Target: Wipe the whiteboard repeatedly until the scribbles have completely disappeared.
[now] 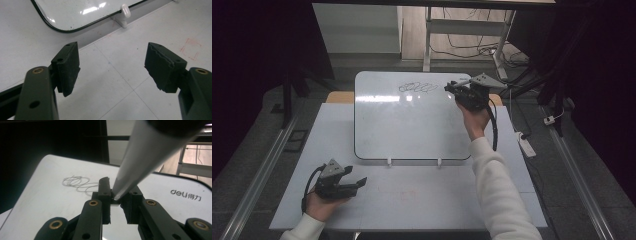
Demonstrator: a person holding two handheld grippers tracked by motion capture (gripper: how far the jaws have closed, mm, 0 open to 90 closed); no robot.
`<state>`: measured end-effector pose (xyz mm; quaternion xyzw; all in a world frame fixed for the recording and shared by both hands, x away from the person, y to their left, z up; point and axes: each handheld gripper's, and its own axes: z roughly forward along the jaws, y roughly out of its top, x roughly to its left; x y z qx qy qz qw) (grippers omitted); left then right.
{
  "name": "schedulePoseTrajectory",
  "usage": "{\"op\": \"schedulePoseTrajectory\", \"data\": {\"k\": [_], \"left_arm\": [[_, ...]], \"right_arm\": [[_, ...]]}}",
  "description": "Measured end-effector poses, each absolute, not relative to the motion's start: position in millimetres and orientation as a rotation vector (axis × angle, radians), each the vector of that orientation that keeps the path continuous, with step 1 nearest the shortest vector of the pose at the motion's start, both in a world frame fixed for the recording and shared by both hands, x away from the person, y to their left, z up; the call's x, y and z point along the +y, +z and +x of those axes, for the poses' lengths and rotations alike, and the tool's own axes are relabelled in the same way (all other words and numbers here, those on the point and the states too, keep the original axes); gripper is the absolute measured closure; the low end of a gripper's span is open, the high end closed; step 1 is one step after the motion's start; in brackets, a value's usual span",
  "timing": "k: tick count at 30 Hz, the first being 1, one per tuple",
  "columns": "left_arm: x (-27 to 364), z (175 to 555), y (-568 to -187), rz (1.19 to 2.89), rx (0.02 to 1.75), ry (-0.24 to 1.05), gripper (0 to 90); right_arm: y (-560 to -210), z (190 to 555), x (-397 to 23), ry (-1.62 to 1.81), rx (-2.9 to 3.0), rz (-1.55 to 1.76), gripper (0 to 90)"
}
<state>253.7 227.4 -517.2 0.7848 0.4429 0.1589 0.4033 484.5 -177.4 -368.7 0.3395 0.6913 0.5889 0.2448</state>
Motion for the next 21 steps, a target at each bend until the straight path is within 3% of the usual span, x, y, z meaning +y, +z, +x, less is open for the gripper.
{"op": "schedulePoseTrajectory", "data": {"k": [14, 21], "left_arm": [[229, 255, -519, 1.983, 1.114, 0.393, 29.4], [228, 254, -518, 1.984, 1.115, 0.398, 29.6]], "right_arm": [[-384, 515, -151, 1.595, 1.891, 0.947, 77.9], [-399, 506, -131, 1.620, 1.984, 0.867, 77.9]]}}
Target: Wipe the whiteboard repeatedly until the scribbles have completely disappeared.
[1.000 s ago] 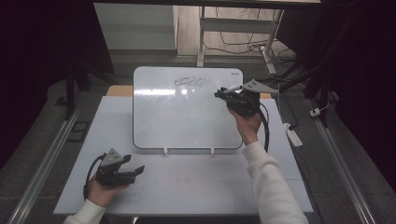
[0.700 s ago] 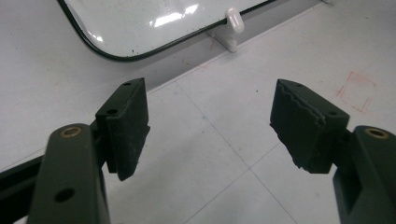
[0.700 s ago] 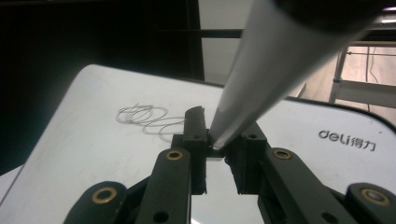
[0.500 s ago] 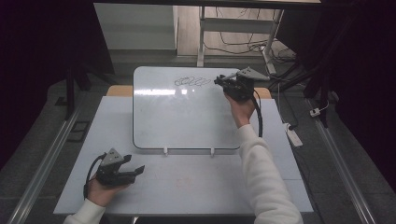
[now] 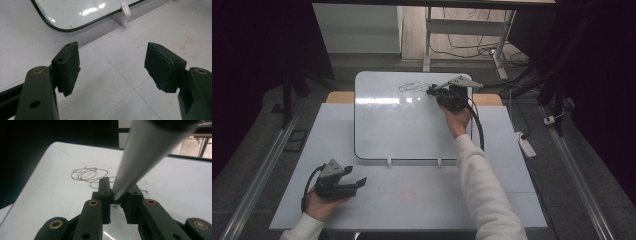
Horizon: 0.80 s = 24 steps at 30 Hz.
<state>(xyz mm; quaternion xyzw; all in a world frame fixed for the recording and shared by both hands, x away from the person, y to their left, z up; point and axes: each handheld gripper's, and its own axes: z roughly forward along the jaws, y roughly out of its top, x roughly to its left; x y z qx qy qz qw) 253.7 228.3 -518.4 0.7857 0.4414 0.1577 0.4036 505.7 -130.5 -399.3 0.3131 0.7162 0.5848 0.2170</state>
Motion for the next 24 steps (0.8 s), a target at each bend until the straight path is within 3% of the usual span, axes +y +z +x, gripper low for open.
{"op": "schedulePoseTrajectory", "data": {"k": [6, 11, 17, 24], "left_arm": [[227, 254, -518, 1.988, 1.106, 0.402, 29.6], [227, 255, -518, 1.988, 1.108, 0.403, 29.6], [226, 254, -518, 1.984, 1.107, 0.408, 29.6], [226, 254, -519, 1.988, 1.108, 0.406, 29.6]], "right_arm": [[-390, 516, -154, 1.666, 1.840, 1.000, 78.0], [-405, 503, -127, 1.649, 2.001, 0.856, 78.0], [-393, 515, -148, 1.669, 1.839, 0.973, 78.0], [-403, 510, -126, 1.663, 1.980, 0.860, 78.0]]}}
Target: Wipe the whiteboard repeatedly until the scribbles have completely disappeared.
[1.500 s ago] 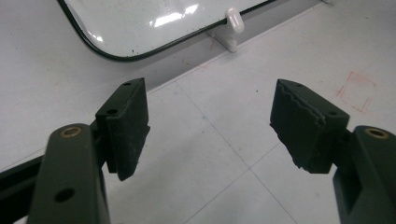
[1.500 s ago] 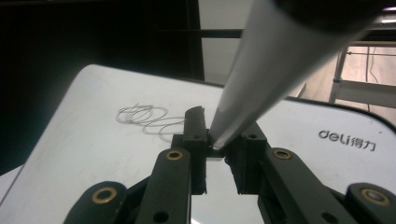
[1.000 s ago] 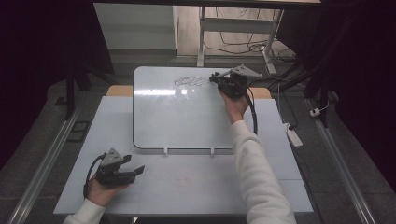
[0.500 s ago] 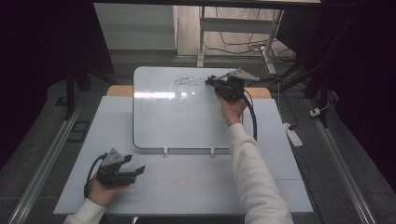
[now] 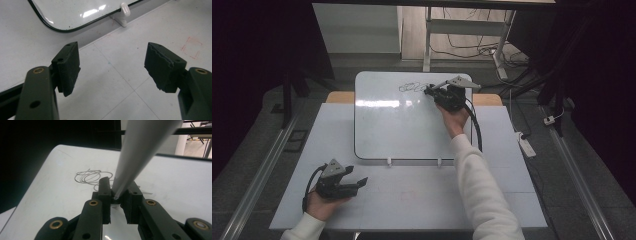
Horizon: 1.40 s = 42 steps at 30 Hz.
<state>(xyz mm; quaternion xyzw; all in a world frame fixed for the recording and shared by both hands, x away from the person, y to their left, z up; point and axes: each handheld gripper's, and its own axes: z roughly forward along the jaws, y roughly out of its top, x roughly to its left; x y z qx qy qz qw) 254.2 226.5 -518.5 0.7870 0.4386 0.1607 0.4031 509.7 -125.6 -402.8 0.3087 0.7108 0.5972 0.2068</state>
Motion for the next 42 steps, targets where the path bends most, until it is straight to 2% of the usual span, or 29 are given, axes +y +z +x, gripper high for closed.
{"op": "schedulePoseTrajectory", "data": {"k": [5, 11, 17, 22, 28, 33, 39, 42], "left_arm": [[226, 254, -519, 1.987, 1.108, 0.407, 29.6], [225, 256, -519, 1.994, 1.105, 0.402, 29.6], [226, 254, -518, 1.984, 1.106, 0.414, 29.6], [226, 257, -520, 1.991, 1.107, 0.403, 29.6], [226, 254, -518, 1.982, 1.102, 0.418, 29.6], [226, 256, -519, 1.990, 1.101, 0.408, 29.6], [227, 255, -518, 1.973, 1.107, 0.411, 29.6], [226, 257, -518, 1.979, 1.104, 0.404, 29.6]], "right_arm": [[-389, 521, -152, 1.690, 1.808, 0.996, 78.1], [-408, 507, -120, 1.693, 1.980, 0.866, 78.0], [-392, 521, -144, 1.704, 1.829, 0.996, 78.1], [-406, 508, -115, 1.658, 1.993, 0.849, 78.1], [-394, 522, -135, 1.743, 1.831, 1.011, 78.1], [-405, 507, -104, 1.663, 1.988, 0.840, 78.0], [-389, 524, -127, 1.699, 1.838, 0.970, 78.1], [-397, 517, -112, 1.703, 1.913, 0.914, 78.1]]}}
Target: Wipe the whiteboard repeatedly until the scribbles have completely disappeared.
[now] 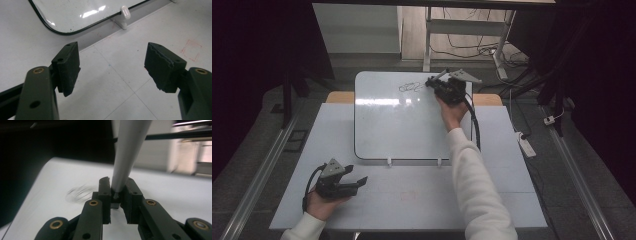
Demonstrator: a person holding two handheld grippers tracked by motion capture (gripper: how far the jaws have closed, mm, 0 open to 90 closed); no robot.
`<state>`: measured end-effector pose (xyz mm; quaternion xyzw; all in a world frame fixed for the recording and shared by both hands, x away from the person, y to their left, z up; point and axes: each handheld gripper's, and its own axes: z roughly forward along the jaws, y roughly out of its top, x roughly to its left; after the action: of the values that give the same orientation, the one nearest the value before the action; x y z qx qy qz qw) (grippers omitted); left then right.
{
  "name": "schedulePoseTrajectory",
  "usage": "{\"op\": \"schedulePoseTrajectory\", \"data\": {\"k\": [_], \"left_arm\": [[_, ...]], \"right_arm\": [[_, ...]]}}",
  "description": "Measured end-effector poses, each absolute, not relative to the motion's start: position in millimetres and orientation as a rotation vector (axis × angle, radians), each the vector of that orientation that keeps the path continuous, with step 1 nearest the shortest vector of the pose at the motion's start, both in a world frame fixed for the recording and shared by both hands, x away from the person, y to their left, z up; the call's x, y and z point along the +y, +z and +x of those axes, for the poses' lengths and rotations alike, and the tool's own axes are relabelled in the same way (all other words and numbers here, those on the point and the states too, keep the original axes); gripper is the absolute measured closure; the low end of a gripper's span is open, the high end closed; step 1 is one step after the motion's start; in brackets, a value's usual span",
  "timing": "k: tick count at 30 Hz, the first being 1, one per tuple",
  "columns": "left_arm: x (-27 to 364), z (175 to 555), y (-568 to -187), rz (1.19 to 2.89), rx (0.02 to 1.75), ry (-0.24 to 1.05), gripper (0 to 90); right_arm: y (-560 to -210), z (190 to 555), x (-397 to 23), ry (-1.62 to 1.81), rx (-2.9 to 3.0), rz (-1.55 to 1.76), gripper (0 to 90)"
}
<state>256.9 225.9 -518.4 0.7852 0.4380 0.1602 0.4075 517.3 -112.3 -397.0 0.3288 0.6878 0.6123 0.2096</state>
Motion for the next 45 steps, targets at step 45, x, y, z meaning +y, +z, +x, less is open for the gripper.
{"op": "schedulePoseTrajectory", "data": {"k": [45], "left_arm": [[227, 255, -517, 1.973, 1.105, 0.414, 29.6]], "right_arm": [[-395, 522, -98, 1.724, 1.911, 0.919, 78.1]]}}
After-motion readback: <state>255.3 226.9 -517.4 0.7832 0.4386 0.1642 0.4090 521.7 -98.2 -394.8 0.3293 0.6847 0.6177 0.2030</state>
